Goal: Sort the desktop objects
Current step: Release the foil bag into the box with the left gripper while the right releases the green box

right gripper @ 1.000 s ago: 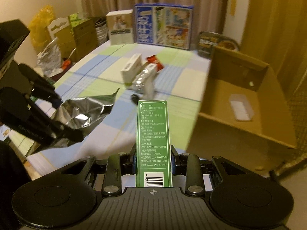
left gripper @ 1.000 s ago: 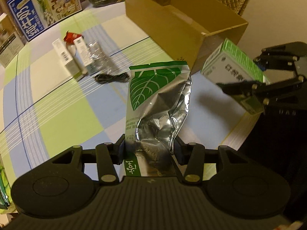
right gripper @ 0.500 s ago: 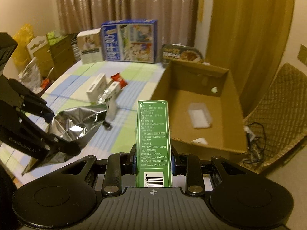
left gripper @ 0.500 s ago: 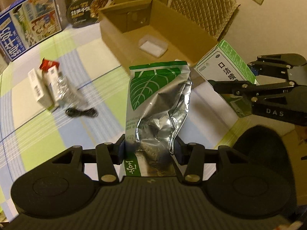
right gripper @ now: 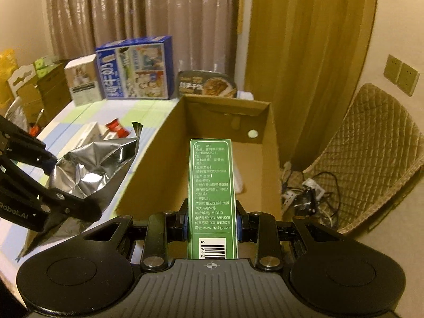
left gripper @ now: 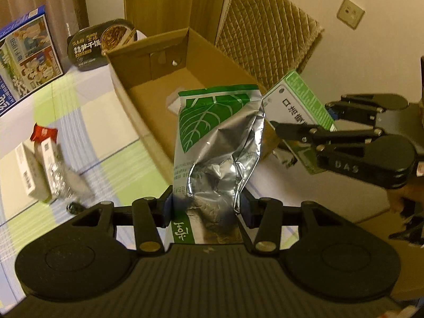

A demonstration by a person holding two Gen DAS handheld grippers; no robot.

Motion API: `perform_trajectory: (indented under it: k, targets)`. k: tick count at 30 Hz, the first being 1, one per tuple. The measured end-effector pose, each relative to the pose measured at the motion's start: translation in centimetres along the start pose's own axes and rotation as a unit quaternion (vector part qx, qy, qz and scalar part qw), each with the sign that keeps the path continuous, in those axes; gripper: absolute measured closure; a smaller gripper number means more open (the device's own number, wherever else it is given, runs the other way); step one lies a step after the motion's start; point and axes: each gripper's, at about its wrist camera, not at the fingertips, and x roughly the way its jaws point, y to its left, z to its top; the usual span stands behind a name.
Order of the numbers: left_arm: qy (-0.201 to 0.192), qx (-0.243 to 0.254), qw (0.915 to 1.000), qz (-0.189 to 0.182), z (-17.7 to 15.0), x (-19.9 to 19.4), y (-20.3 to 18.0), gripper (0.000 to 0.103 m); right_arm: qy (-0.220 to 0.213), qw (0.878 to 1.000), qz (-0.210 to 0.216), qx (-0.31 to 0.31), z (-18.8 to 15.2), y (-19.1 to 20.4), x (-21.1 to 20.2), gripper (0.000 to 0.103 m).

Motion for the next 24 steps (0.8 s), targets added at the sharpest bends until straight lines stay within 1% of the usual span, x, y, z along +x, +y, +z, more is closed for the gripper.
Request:
perform_trajectory:
  k: [7, 17, 22, 24]
  targets:
    - [-0.013, -0.023, 0.9996, 0.006, 3.7, 1.8, 0.0, 0.06, -0.008, 1.0, -0.009, 0.012, 2.0, -2.3, 2.0, 0.075]
    - [-0.026, -0.06, 0.9978, 0.012, 7.2, 5.2, 1.0, 0.06, 0.003, 0.999, -0.001, 0.041, 2.4, -4.7, 6.1, 0.075]
    - [-0.031, -0.078, 0.9964, 0.007, 8.4, 6.7, 1.5, 0.059, 0.006, 0.999, 0.001, 0.049, 2.5, -5.5, 7.5, 0.075]
    - [-0.035, -0.084, 0.9959, -0.004, 8.8, 7.4, 1.8, 0.059, 0.007, 0.999, 0.001, 0.053, 2.5, -5.7, 7.9, 0.075]
